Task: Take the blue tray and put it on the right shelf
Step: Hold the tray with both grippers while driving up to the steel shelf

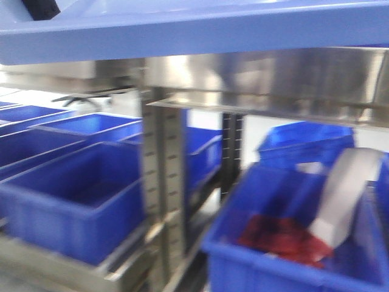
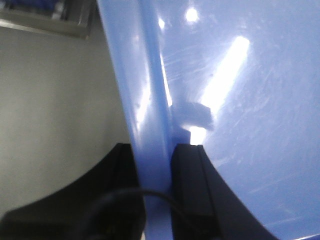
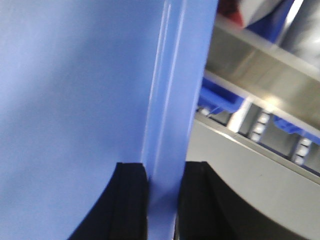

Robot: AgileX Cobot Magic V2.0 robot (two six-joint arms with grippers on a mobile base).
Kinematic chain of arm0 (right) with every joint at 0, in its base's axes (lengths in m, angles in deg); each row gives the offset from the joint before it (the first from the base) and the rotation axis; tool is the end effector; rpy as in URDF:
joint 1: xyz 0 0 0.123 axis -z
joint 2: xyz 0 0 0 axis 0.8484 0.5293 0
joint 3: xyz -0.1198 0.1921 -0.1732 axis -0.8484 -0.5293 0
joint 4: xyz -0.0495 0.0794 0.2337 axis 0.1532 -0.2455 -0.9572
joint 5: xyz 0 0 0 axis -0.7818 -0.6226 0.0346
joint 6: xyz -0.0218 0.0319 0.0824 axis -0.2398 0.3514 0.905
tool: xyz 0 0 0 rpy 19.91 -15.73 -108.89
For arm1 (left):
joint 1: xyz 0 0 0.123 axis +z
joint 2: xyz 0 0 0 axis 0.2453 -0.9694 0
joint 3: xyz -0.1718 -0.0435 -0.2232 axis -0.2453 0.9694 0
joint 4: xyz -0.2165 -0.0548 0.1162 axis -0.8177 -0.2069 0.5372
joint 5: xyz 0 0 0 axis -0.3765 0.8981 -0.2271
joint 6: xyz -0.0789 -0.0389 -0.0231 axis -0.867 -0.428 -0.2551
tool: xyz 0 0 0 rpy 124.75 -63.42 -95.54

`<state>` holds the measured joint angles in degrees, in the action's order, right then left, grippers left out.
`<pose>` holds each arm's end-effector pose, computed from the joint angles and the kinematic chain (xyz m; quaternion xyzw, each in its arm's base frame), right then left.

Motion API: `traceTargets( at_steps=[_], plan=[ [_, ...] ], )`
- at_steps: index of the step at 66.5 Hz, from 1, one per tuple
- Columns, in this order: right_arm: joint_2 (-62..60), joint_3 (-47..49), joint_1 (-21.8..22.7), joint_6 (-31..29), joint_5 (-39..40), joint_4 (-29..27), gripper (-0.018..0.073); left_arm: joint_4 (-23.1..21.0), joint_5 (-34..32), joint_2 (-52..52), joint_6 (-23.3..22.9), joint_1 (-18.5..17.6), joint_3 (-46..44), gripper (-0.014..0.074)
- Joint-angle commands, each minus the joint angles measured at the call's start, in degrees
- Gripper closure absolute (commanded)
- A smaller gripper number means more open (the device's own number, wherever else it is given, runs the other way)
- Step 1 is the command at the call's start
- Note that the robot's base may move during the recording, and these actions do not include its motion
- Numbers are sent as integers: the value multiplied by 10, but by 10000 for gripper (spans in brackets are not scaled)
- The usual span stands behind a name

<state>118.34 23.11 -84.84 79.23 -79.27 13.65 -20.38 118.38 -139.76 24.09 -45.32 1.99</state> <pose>0.2211 0.1003 0.3987 -0.0262 0.9622 0.0605 0.2641 0.2345 -0.1499 0.3734 0.1578 0.9606 -0.1208 0.1944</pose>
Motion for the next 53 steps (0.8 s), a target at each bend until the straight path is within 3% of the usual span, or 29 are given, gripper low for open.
traceTargets(
  at_steps=[1, 53],
  plan=[
    [-18, 18, 0, -12, 53, 8, 503, -9, 56, 17, 31, -9, -11, 645],
    [-18, 18, 0, -12, 53, 8, 503, -9, 56, 17, 31, -9, -11, 645]
  ],
)
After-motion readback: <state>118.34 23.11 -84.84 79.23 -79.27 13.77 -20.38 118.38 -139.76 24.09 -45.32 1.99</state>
